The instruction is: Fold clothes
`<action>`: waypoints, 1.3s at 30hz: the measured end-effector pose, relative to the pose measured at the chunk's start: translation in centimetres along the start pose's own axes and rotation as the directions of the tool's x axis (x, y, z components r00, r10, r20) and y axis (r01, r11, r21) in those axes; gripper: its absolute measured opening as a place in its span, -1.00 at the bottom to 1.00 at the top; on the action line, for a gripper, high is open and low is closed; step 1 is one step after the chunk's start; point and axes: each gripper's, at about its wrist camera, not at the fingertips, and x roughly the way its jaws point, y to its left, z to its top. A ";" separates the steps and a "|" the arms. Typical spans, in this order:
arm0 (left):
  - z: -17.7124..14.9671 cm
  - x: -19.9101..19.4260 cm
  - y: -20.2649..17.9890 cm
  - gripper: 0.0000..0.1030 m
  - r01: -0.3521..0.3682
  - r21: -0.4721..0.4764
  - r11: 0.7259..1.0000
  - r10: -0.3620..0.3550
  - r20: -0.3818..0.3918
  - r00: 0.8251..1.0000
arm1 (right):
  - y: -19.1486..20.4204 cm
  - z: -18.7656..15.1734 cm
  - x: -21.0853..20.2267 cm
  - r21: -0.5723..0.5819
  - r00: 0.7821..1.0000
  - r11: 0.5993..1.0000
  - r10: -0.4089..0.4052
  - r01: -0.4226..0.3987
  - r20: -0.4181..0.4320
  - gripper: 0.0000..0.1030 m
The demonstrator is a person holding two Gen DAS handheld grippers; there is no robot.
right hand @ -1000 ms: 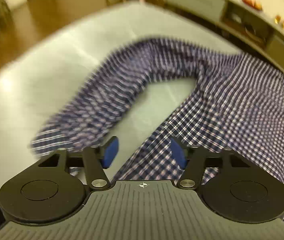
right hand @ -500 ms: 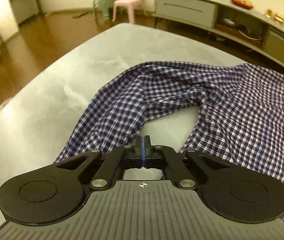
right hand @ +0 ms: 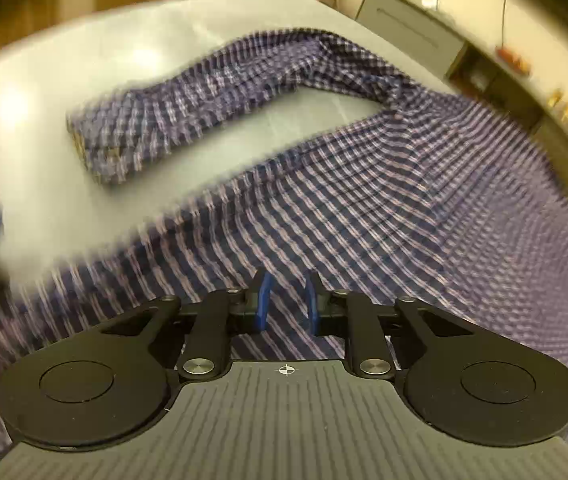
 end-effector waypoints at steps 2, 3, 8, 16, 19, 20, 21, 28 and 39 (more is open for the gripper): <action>1.3 1.6 -0.1 -0.04 0.055 -0.004 0.998 -0.055 -0.053 0.997 | 0.3 -1.0 -0.7 -0.021 0.999 0.999 -0.035 0.035 0.008 -0.69; 1.7 2.3 -0.2 -0.05 0.097 -0.015 0.995 -0.098 -0.086 0.992 | 0.2 -1.3 -1.0 -0.008 1.000 1.000 -0.022 0.022 0.011 -0.69; 3.4 7.4 -1.1 -0.81 0.101 0.016 0.995 -0.096 -0.184 0.978 | -0.6 -2.6 -2.0 0.054 0.998 0.997 0.045 -0.047 0.033 -0.58; 3.4 6.3 0.7 -0.88 -0.042 0.027 0.999 0.045 -0.129 0.991 | -2.8 -9.3 -5.2 0.091 0.997 0.993 0.073 -0.075 0.036 -0.42; 3.0 4.8 1.1 -0.65 -0.063 0.002 0.998 0.062 -0.111 0.992 | -4.6 -12.2 -6.3 0.130 0.997 0.989 0.060 -0.067 0.052 -0.37; 2.9 4.2 1.0 -0.61 -0.078 0.013 0.997 0.079 -0.101 0.992 | -5.2 -12.7 -6.4 0.146 0.997 0.987 0.060 -0.068 0.058 -0.36; 2.7 3.6 0.9 -0.61 -0.095 0.031 0.995 0.097 -0.089 0.991 | -5.8 -13.2 -6.5 0.161 0.996 0.984 0.059 -0.069 0.065 -0.26; 1.6 -1.3 -0.5 -0.61 -0.165 0.184 0.969 0.171 -0.014 0.985 | -7.7 -14.6 -6.9 0.188 0.996 0.979 0.067 -0.078 0.065 -0.13; -4.7 -3.6 -7.9 -0.13 -0.061 0.663 0.746 0.135 -0.061 0.989 | 4.3 -15.2 -14.1 -0.200 0.936 0.977 0.136 -0.073 0.324 -0.16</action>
